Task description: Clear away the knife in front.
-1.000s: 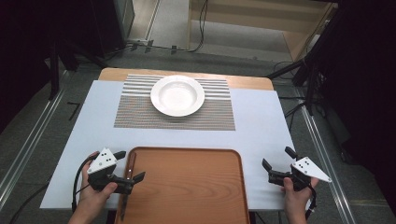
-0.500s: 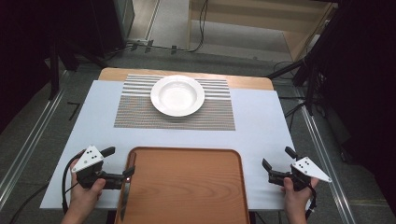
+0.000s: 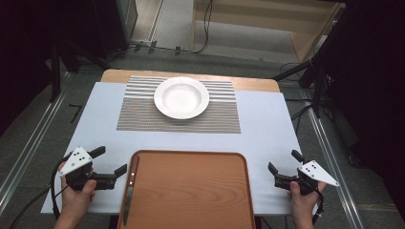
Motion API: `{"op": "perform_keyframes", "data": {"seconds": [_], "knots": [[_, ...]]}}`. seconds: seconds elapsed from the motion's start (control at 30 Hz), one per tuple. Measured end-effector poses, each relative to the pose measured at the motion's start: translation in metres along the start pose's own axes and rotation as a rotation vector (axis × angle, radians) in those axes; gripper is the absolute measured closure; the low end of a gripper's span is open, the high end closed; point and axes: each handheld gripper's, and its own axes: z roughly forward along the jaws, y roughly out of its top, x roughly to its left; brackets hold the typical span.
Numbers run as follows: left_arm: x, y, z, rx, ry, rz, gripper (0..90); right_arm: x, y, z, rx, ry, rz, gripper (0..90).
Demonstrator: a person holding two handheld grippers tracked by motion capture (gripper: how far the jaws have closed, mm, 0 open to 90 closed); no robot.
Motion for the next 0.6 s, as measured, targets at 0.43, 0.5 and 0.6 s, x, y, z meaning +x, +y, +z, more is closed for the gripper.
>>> {"op": "perform_keyframes", "data": {"seconds": [0.43,0.5,0.6], "knots": [[0.017,-0.005,-0.006,-0.018,0.041,-0.014,0.0,0.0,0.0,0.0,0.0,0.0,0.002,0.0],[0.02,-0.007,-0.008,-0.022,0.051,-0.018,0.0,0.0,0.0,0.0,0.0,0.0,0.002,0.0],[0.026,-0.008,-0.011,-0.029,0.054,-0.035,0.0,0.0,0.0,0.0,0.0,0.0,0.003,0.0]]}}
